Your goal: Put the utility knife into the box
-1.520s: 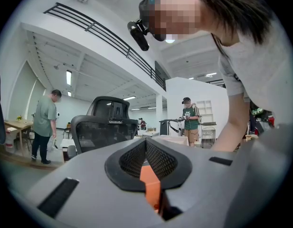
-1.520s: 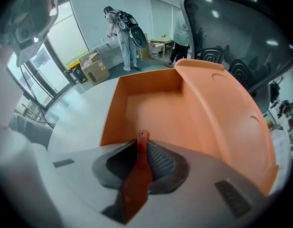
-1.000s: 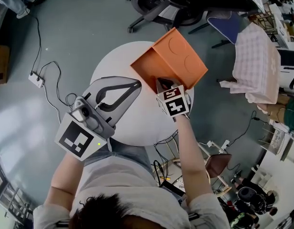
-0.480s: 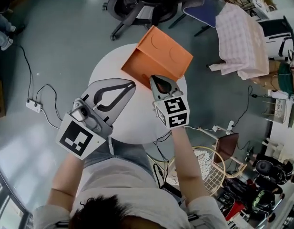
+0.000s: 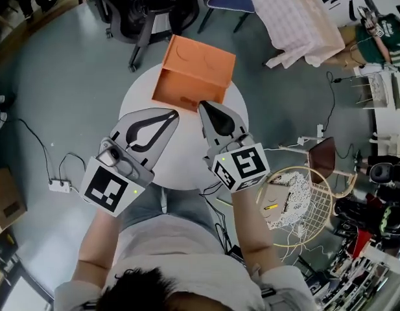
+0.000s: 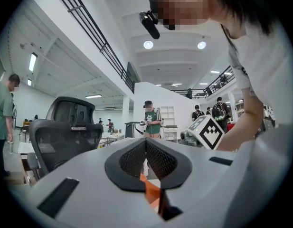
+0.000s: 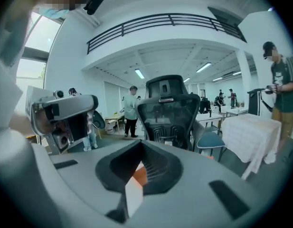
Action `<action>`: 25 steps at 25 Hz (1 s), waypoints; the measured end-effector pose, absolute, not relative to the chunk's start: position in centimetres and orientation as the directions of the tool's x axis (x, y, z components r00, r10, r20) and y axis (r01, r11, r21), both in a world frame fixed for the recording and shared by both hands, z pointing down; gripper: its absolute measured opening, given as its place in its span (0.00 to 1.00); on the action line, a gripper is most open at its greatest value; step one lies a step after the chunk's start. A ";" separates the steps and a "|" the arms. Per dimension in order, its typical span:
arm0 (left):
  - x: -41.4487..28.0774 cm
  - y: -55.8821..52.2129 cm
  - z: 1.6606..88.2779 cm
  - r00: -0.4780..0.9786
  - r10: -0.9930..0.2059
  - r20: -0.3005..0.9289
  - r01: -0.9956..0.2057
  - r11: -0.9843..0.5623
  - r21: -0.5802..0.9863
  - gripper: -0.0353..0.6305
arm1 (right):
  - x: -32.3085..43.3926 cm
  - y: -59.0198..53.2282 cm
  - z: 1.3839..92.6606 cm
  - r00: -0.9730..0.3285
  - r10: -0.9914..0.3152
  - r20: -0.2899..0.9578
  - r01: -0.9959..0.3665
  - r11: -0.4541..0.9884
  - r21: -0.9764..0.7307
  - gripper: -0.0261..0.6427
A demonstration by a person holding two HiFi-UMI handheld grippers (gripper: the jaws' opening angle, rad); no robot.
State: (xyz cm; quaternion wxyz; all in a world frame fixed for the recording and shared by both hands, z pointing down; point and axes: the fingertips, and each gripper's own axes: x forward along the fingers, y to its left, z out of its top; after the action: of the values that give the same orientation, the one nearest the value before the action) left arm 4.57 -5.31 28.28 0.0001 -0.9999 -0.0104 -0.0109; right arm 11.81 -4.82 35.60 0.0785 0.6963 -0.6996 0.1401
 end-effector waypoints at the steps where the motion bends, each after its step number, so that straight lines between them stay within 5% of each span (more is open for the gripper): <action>1: 4.5 -4.9 28.1 0.999 0.032 0.021 0.032 -0.999 -0.002 0.07 | 11.4 -4.3 34.9 -0.012 -0.959 0.285 -0.996 -0.015 -0.090 0.05; 25: 2.3 3.9 23.3 0.937 0.347 -0.040 0.344 -0.937 -0.062 0.07 | 3.3 7.0 22.6 0.184 -0.983 -0.022 -0.982 -0.183 -0.036 0.05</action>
State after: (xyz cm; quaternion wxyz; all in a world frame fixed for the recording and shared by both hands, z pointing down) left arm 2.26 3.88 23.30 0.0271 -0.9838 -0.1756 0.0251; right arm 3.32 6.96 22.57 -0.0210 0.7692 -0.6386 0.0028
